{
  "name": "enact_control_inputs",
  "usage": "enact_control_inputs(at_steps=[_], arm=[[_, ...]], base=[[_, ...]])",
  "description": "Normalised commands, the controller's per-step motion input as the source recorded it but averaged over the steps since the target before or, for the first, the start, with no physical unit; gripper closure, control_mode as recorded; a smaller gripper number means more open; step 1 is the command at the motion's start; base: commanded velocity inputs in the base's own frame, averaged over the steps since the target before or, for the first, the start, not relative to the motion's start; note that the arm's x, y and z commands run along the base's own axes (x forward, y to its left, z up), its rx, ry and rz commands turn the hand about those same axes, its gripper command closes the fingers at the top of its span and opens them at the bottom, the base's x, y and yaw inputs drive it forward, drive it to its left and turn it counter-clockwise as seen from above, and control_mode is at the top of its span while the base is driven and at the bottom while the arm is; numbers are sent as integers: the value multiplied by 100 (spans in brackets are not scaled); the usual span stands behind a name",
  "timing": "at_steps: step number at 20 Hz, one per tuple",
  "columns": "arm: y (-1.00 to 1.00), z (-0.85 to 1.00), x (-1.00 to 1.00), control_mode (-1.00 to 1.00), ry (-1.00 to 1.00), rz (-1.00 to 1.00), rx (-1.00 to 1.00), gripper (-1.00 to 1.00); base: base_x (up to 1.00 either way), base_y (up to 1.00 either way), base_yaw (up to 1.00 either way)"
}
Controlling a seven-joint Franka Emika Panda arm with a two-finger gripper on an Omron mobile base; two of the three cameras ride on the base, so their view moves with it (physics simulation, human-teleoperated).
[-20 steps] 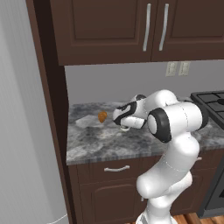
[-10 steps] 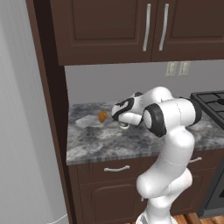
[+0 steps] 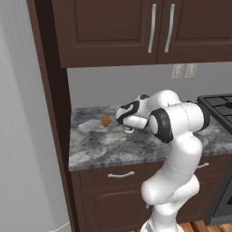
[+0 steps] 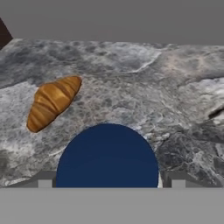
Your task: Pick the ketchup and mayonnaise from the counter and place them in the cabinet.
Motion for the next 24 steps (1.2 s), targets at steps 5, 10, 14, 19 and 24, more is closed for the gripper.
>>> enact_control_inputs(at_steps=[5,10,14,19,24], arm=[[0,36,-73,-100,-9,0,0,100],[0,63,-74,-100,-8,0,0,100],[0,65,-44,-100,-1,-1,0,100],[0,64,-29,-100,0,-4,-1,100],[2,46,-36,-100,0,-4,0,100]], base=[[0,0,0],[0,0,0],[0,0,0],[0,0,0],[0,0,0]])
